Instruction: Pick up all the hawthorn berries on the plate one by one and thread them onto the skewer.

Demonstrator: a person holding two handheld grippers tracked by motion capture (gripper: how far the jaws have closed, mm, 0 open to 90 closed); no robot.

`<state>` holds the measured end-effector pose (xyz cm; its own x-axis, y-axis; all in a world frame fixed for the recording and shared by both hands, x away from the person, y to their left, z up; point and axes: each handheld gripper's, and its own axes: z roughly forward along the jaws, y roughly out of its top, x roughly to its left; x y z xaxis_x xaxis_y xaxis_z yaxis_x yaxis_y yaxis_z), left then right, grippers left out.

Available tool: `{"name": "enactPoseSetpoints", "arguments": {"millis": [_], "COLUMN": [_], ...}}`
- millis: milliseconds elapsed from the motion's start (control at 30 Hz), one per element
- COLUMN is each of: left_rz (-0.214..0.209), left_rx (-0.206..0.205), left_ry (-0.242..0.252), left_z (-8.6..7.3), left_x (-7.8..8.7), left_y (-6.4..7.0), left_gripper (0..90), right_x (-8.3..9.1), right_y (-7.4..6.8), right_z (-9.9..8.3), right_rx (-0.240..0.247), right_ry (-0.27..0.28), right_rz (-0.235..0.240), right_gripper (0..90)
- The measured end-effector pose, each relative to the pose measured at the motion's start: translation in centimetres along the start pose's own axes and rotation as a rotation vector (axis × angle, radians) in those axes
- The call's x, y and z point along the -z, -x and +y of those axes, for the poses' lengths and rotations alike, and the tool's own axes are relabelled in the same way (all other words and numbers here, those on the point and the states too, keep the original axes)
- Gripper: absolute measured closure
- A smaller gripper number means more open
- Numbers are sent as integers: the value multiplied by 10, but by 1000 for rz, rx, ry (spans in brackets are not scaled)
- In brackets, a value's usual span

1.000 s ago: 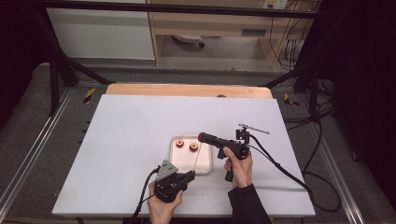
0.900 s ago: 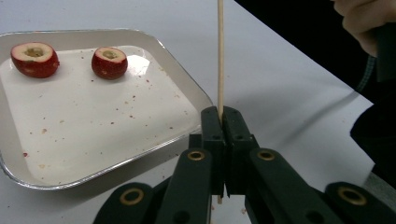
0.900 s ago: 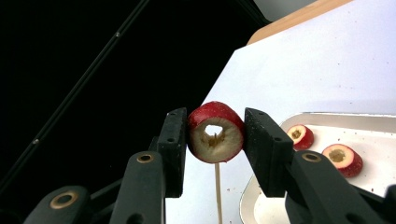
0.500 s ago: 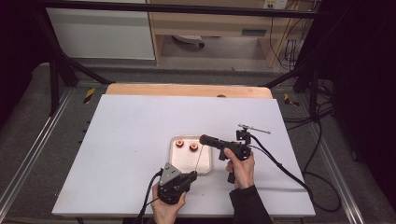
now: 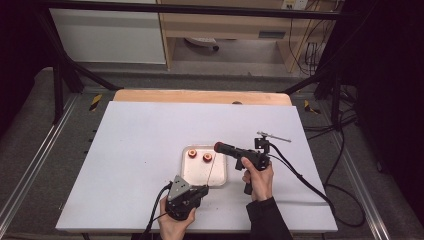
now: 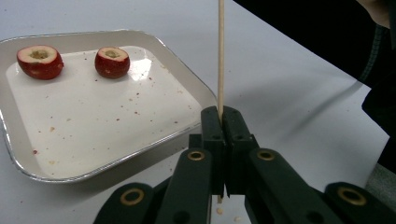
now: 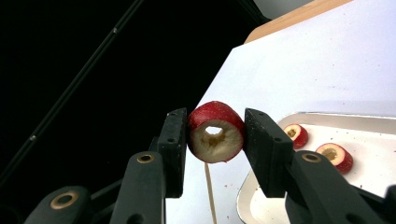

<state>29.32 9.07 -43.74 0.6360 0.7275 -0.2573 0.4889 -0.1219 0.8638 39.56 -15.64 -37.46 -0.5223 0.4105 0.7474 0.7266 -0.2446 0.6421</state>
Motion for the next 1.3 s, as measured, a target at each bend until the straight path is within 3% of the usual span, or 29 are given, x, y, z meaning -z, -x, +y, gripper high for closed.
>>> {"name": "enactPoseSetpoints", "arguments": {"millis": [300, 433, 567, 700, 867, 933, 1167, 1300], "left_rz": [-4, -19, -36, -29, -5, 3, 7, 29], "left_rx": [4, 64, 138, 176, 209, 204, 163, 129], "left_ry": [-11, -24, -9, -8, 16, 26, 41, 41], "left_z": [1, 3, 6, 10, 23, 27, 24, 21], "left_x": [0, 0, 0, -1, -4, -6, -9, -3], "left_y": [-1, -1, 2, 4, 2, -1, -11, -18], "left_gripper": [890, 889, 888, 888, 889, 889, 887, 887], "right_x": [-1, -3, -5, -7, -12, -15, -22, -21], "right_y": [1, 2, 3, 4, 5, 6, 4, 3], "right_z": [0, -3, -7, -12, -22, -29, -38, -36], "right_rx": [0, 13, 86, 125, 153, 154, 194, 226], "right_ry": [-14, -27, -28, -47, -114, -135, -158, -134], "right_rz": [3, 2, -5, -1, 13, 23, -20, -22], "right_gripper": [610, 610, 610, 610, 610, 610, 605, 475]}}
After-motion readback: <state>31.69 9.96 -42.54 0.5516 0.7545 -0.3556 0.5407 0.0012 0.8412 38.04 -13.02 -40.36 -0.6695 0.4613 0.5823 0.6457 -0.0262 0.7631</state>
